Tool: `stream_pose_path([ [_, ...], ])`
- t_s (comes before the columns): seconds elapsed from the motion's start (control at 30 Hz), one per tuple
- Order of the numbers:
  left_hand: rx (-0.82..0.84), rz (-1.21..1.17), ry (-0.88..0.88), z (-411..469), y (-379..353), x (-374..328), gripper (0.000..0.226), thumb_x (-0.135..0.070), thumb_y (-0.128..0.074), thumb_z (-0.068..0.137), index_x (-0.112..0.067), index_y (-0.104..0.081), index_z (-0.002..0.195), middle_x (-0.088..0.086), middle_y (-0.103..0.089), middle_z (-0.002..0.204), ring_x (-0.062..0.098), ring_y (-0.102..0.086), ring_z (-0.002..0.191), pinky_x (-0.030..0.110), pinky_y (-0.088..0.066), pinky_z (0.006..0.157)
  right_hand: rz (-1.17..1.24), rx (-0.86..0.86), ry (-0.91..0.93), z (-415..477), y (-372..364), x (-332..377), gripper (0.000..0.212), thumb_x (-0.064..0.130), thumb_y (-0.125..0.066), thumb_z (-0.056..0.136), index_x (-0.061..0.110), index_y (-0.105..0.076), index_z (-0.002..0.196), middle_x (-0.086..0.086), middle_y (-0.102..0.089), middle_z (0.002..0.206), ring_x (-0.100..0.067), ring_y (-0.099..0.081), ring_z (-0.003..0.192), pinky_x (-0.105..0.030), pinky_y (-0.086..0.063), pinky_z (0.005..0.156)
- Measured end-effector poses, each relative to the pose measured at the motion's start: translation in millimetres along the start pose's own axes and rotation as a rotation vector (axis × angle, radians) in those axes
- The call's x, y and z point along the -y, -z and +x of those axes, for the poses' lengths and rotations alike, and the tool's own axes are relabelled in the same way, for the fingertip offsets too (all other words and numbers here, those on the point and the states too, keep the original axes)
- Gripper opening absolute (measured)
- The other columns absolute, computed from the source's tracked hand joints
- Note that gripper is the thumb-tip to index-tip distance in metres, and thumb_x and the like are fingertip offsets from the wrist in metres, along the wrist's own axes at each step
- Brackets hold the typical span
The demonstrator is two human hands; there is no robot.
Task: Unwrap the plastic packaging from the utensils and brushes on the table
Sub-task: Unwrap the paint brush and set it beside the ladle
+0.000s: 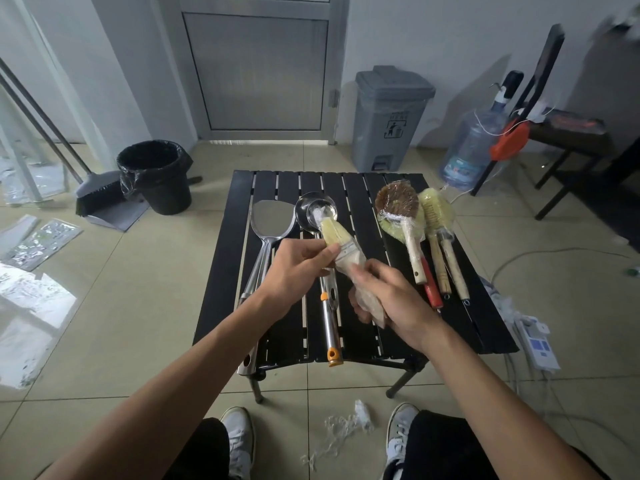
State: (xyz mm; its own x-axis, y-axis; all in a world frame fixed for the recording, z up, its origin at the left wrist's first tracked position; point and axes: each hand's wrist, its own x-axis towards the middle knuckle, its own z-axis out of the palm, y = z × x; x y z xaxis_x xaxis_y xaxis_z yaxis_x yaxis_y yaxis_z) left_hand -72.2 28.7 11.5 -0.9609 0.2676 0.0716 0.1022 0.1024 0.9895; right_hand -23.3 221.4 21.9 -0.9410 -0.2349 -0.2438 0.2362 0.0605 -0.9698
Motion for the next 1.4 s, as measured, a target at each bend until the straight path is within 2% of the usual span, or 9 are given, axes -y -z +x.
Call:
stream_pose_path([
  [0.13,0.05,-0.034,0.043,2.3,0.4,-2.5,0.028,-0.024,-0.055,0.108,-0.018,-0.082,0.104,-0.001,-0.081,0.1,0.015,-0.076,0.1,0.04,-0.06,0.091,0.2,0.053,-0.055,2.1,-3.5,1.9,0.049,0.051,-0.05,0.102,0.016,-0.059,0.137,-0.001,-0.055,0.066,-0.012,-0.047,0.053,-0.025,-0.041,0.048],
  [0.27,0.118,0.033,0.055,1.5,5.6,-3.5,0.033,-0.023,-0.053,0.109,-0.016,-0.081,0.092,0.0,-0.079,0.094,0.011,-0.073,0.096,0.025,-0.056,0.083,0.295,0.152,-0.125,-0.6,-4.2,3.7,0.052,0.054,-0.046,0.104,0.01,-0.061,0.127,-0.007,-0.059,0.073,-0.016,-0.052,0.057,-0.027,-0.044,0.051],
  [0.4,0.052,0.299,-0.075,-0.7,2.6,-6.1,0.033,-0.028,-0.057,0.108,-0.01,-0.08,0.092,-0.005,-0.077,0.085,0.003,-0.072,0.082,0.015,-0.052,0.072,0.198,0.039,-0.086,1.0,-5.1,2.8,0.055,0.055,-0.046,0.104,0.006,-0.058,0.126,-0.002,-0.052,0.067,-0.01,-0.041,0.046,-0.02,-0.033,0.038],
  [0.6,-0.067,0.51,-0.243,-3.3,3.8,-10.2,0.019,-0.018,-0.067,0.103,-0.01,-0.075,0.087,-0.018,-0.067,0.075,-0.006,-0.068,0.071,0.008,-0.049,0.068,-0.017,-0.07,0.003,0.1,-6.1,0.6,0.051,0.058,-0.047,0.102,0.012,-0.061,0.119,0.0,-0.05,0.065,-0.01,-0.04,0.044,-0.021,-0.03,0.038],
  [0.73,-0.044,0.436,-0.198,-3.7,3.6,-12.4,0.018,-0.02,-0.064,0.104,-0.011,-0.074,0.093,-0.007,-0.073,0.08,0.006,-0.073,0.075,0.014,-0.053,0.07,-0.036,-0.061,0.024,0.0,-3.5,2.0,0.046,0.057,-0.047,0.102,0.016,-0.061,0.119,0.002,-0.049,0.065,-0.01,-0.041,0.045,-0.021,-0.031,0.038],
  [0.9,-0.063,0.227,-0.111,-5.2,0.9,-14.6,0.027,-0.036,-0.065,0.103,-0.016,-0.069,0.086,-0.008,-0.071,0.072,0.005,-0.07,0.066,0.018,-0.052,0.06,-0.109,-0.071,0.056,-1.8,-7.9,1.7,0.054,0.061,-0.049,0.098,0.013,-0.061,0.121,-0.002,-0.047,0.066,-0.011,-0.042,0.045,-0.022,-0.032,0.038],
  [1.07,-0.021,0.193,-0.108,-5.7,0.3,-16.7,0.027,-0.022,-0.061,0.106,-0.006,-0.062,0.084,0.005,-0.069,0.08,0.024,-0.069,0.073,0.048,-0.058,0.073,-0.167,-0.073,0.096,-4.1,-7.8,2.8,0.053,0.06,-0.049,0.097,0.013,-0.062,0.117,-0.001,-0.047,0.063,-0.01,-0.042,0.042,-0.022,-0.032,0.037],
  [1.3,-0.032,0.2,-0.131,-3.9,2.2,-17.0,0.02,-0.016,-0.062,0.105,-0.005,-0.068,0.088,0.002,-0.072,0.078,0.02,-0.075,0.077,0.036,-0.056,0.077,-0.111,-0.154,0.109,-3.5,-0.3,4.4,0.049,0.055,-0.05,0.1,0.009,-0.065,0.11,-0.007,-0.043,0.063,-0.011,-0.035,0.041,-0.019,-0.027,0.035],
  [1.4,-0.034,0.203,-0.144,-4.3,3.1,-16.9,0.018,-0.017,-0.066,0.103,-0.006,-0.07,0.09,0.0,-0.073,0.079,0.018,-0.076,0.076,0.038,-0.06,0.079,-0.08,-0.123,0.101,-4.3,1.1,4.6,0.046,0.056,-0.051,0.1,0.014,-0.066,0.111,-0.007,-0.044,0.064,-0.011,-0.035,0.041,-0.018,-0.027,0.035],
])
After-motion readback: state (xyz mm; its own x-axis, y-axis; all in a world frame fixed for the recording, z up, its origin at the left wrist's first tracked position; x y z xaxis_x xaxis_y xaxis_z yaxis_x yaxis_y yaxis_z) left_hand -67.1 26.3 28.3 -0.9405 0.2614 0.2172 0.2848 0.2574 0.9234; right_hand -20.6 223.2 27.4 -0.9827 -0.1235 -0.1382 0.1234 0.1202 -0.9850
